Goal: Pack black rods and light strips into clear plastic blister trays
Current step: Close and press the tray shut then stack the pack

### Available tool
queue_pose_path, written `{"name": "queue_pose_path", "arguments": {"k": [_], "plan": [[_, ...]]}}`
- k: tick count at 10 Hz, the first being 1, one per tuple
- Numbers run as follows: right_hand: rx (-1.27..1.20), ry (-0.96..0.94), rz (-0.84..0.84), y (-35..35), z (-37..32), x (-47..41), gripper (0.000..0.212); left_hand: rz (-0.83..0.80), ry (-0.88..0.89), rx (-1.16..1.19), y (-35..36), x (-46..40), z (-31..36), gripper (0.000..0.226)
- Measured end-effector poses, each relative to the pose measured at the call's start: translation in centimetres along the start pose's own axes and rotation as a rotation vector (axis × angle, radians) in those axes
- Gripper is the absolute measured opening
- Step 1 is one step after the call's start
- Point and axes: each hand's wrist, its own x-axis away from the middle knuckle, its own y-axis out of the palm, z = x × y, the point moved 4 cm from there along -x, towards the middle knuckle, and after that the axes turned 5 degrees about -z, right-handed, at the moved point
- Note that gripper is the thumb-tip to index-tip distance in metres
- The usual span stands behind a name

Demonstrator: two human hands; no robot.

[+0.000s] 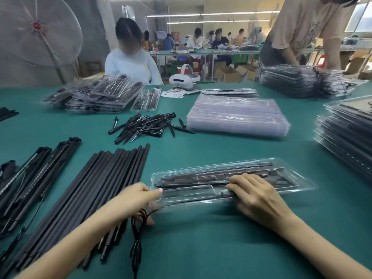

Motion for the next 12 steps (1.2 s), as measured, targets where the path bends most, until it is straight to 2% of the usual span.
{"name": "queue_pose_path", "arguments": {"k": [1,2,3,4,5,6,7,9,10,11,12], "plan": [[0.04,0.001,-0.048,0.4,-0.4,-0.8,0.011,0.745,0.51,-0.637,-0.8,4.5,2.8,0.04],[0.059,0.009,-0.082,0.4,-0.9,-1.5,0.01,0.176,0.56,0.268,5.9,7.0,4.4,0.036],[0.076,-0.035,-0.12,0.3,-1.6,-2.1,0.012,-0.488,0.004,1.155,14.4,5.9,4.8,0.024],[0.04,-0.001,-0.151,0.0,-1.8,-2.8,0.016,-0.433,-0.045,1.532,16.1,2.9,6.8,0.018],[-0.004,0.063,-0.172,-0.7,-1.9,-3.3,0.008,-0.257,0.093,1.563,15.2,0.8,8.3,0.027],[-0.071,0.139,-0.203,-0.5,-2.1,-3.1,0.028,-0.227,0.095,1.467,14.5,-0.5,8.5,0.049],[-0.096,0.152,-0.225,0.0,-2.7,-2.8,0.031,-0.24,0.097,1.481,14.5,-1.0,8.1,0.051],[-0.198,0.178,-0.309,0.2,-2.7,-2.7,0.031,-0.295,0.096,1.558,14.5,-1.0,7.7,0.026],[-0.3,0.212,-0.401,-0.3,-2.6,-2.6,0.027,-0.364,0.182,1.567,14.3,-0.9,7.8,0.019],[-0.502,0.226,-0.568,-1.4,-1.4,-1.7,0.037,-0.323,0.216,1.528,14.3,-1.3,7.7,0.015],[-0.771,0.351,-0.508,-3.4,1.1,-2.0,0.035,-0.331,0.281,1.399,14.8,-1.3,7.4,0.016]]}}
